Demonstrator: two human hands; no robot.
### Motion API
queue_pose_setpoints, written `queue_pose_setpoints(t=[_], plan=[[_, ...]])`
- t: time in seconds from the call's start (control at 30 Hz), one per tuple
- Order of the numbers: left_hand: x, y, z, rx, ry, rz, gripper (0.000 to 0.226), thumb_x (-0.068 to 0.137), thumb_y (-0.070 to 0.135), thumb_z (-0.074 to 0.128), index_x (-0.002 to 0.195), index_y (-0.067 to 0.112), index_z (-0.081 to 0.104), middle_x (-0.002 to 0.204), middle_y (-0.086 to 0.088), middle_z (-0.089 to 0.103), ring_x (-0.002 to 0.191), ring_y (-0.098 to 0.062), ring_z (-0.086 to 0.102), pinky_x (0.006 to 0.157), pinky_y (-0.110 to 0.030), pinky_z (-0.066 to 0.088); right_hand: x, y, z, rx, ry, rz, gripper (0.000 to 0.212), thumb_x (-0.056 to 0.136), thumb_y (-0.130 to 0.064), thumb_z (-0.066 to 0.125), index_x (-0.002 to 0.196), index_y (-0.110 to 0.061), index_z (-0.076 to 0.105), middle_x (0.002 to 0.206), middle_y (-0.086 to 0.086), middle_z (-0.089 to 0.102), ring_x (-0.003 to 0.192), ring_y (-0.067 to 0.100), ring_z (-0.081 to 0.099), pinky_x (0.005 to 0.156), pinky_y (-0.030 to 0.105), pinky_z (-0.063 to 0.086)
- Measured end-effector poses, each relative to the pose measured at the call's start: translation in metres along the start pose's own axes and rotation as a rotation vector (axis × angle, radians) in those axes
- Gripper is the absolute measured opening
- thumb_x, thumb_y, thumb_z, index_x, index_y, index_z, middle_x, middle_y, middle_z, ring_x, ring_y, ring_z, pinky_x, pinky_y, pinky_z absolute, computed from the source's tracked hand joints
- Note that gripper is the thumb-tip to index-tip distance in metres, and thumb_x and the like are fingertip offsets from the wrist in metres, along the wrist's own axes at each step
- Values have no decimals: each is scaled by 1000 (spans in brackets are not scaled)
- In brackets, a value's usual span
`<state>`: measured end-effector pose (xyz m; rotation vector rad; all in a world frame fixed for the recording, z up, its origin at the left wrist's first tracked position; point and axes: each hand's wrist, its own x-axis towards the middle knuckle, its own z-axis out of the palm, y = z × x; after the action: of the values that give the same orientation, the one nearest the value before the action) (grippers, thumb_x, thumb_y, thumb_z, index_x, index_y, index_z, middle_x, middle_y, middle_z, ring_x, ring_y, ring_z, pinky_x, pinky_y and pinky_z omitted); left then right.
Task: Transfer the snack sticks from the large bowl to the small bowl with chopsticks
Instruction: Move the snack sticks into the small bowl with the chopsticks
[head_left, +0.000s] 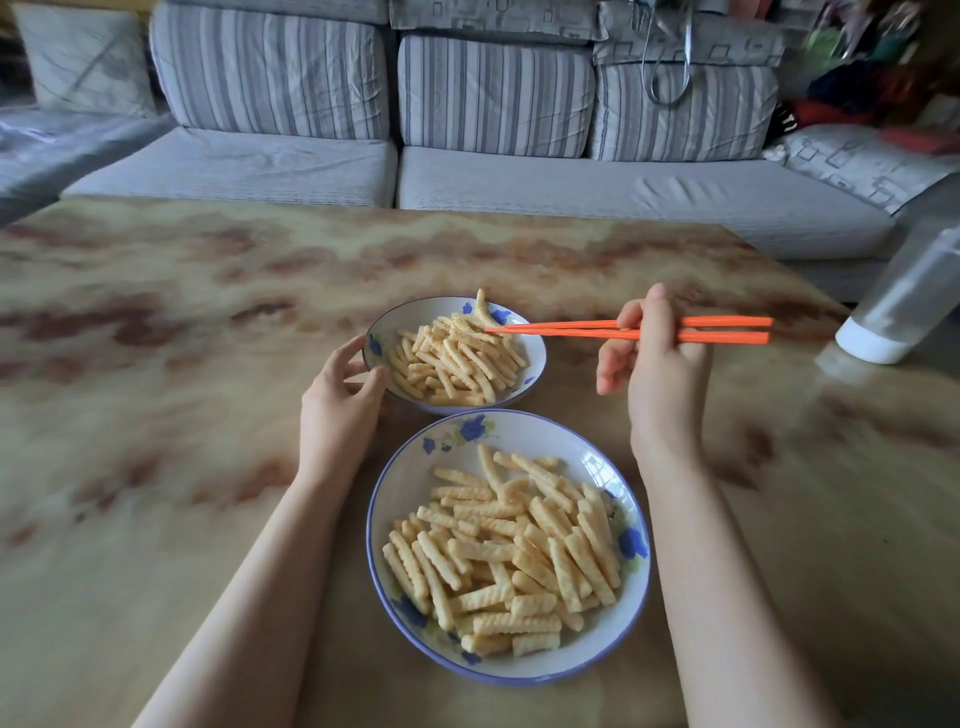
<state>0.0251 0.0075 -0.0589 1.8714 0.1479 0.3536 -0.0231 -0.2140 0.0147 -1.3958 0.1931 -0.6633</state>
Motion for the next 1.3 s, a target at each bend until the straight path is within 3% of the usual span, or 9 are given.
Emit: queue_pose_setpoints(t=[0.33,0.53,0.67,0.8,1.0,1.23,1.3], plan=[[0,1,0,3,3,0,42,89,17,56,129,27,58,101,3,68,52,7,59,53,-2,41,3,10,-2,-80,-77,16,38,104,-30,37,72,-13,50,40,0,52,34,16,48,39,21,35],[0,1,0,7,-2,-3,43,89,19,57,130,28,57,103,5,69,66,-5,64,61,-10,46,1,-16,-17,-35,-57,-9,40,102,-30,39,67,-14,49,36,0,45,31,17,39,37,19,28],[1,0,0,5,-2,-6,42,89,19,57,130,28,57,105,4,69,66,-3,64,65,-13,47,-5,-39,-29,-98,-217,-2,41,102,-30,38,65,-13,47,34,2,40,28,18,33,37,19,23],[1,-1,0,17,-3,-1,42,89,19,57,131,28,57,102,6,68,54,9,59,55,-2,41,-12,-53,-37,-244,-393,-8,43,101,-33,40,64,-12,49,35,5,39,27,21,32,35,19,24],[0,1,0,13,-5,0,42,89,17,57,130,27,57,99,7,67,54,7,59,55,-3,42,-16,-62,-43,-285,-438,-2,44,101,-32,40,63,-11,47,34,4,37,26,21,29,34,18,25],[-1,2,0,0,-5,-10,42,89,19,57,131,28,57,94,12,66,78,-12,66,71,-18,47,-18,-56,-39,-348,-506,78,42,99,-34,43,64,-11,49,35,7,39,27,20,30,34,17,25],[-1,1,0,4,-5,-12,42,89,19,57,131,28,57,97,10,66,76,-11,66,70,-17,47,-18,-53,-36,-338,-510,81,43,100,-35,42,65,-10,49,37,8,39,28,20,31,34,17,27]])
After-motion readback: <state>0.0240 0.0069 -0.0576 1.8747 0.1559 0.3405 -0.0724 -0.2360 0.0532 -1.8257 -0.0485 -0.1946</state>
